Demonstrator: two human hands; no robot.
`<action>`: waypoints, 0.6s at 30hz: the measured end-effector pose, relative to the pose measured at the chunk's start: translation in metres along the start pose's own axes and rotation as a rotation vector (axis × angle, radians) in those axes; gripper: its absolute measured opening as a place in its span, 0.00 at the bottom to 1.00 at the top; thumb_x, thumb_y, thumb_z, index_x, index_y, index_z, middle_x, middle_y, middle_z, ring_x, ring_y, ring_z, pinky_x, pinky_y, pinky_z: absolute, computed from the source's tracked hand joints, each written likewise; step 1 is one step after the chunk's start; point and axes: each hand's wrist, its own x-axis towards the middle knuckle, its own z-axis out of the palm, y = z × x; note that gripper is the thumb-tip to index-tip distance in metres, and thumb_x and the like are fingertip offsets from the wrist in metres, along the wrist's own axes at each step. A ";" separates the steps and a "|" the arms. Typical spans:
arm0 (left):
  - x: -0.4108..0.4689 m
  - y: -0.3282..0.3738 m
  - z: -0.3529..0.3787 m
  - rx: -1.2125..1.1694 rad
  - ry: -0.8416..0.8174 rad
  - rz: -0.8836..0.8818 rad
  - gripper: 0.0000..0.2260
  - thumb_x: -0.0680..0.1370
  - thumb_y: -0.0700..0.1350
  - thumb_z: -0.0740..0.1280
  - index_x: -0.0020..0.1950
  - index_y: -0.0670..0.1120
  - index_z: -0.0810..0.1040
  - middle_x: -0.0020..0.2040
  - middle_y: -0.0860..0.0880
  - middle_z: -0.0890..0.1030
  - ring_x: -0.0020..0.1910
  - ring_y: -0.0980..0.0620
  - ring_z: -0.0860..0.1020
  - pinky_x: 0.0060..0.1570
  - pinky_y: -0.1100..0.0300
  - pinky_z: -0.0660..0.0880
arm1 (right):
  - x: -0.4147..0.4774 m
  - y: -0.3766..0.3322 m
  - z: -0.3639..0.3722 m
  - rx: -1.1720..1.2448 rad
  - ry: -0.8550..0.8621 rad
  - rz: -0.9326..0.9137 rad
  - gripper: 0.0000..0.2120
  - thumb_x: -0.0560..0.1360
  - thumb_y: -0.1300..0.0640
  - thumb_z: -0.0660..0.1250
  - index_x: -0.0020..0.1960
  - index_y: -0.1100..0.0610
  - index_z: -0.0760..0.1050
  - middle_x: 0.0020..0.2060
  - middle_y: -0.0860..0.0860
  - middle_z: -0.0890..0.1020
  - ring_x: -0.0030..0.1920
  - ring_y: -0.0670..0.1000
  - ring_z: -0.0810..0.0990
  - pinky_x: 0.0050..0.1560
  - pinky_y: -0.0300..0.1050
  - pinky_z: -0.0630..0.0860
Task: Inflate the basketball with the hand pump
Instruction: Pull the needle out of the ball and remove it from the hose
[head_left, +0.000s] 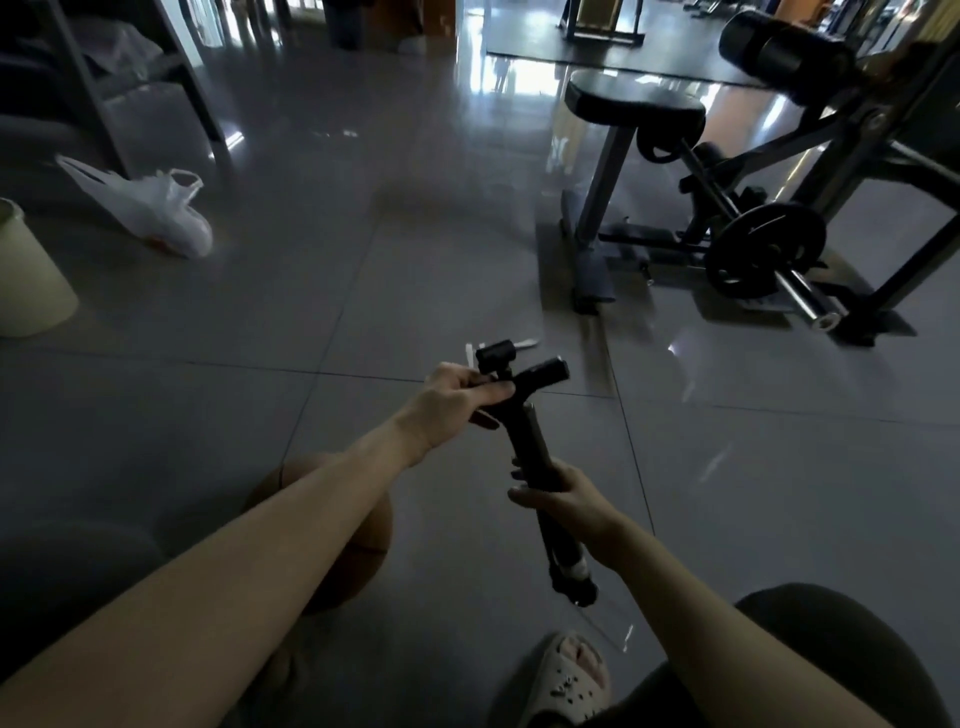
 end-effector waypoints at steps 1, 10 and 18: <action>0.004 0.005 -0.003 -0.053 0.019 -0.011 0.10 0.81 0.41 0.69 0.55 0.34 0.83 0.49 0.43 0.87 0.50 0.45 0.85 0.52 0.52 0.82 | 0.005 -0.003 -0.005 -0.006 0.018 -0.026 0.22 0.75 0.57 0.73 0.68 0.56 0.74 0.58 0.50 0.80 0.58 0.48 0.79 0.51 0.35 0.75; 0.004 -0.078 -0.056 0.270 0.426 -0.338 0.18 0.78 0.58 0.71 0.61 0.48 0.79 0.56 0.49 0.83 0.54 0.48 0.82 0.55 0.51 0.79 | 0.071 0.017 0.013 -0.007 0.168 0.116 0.17 0.76 0.51 0.74 0.58 0.57 0.72 0.37 0.54 0.75 0.35 0.52 0.75 0.37 0.48 0.76; -0.074 -0.184 -0.129 0.786 0.469 -0.868 0.60 0.62 0.73 0.75 0.83 0.55 0.45 0.83 0.40 0.45 0.79 0.31 0.50 0.75 0.34 0.57 | 0.136 0.096 0.070 0.169 0.145 0.623 0.12 0.81 0.56 0.65 0.60 0.62 0.69 0.44 0.59 0.76 0.40 0.57 0.78 0.38 0.51 0.79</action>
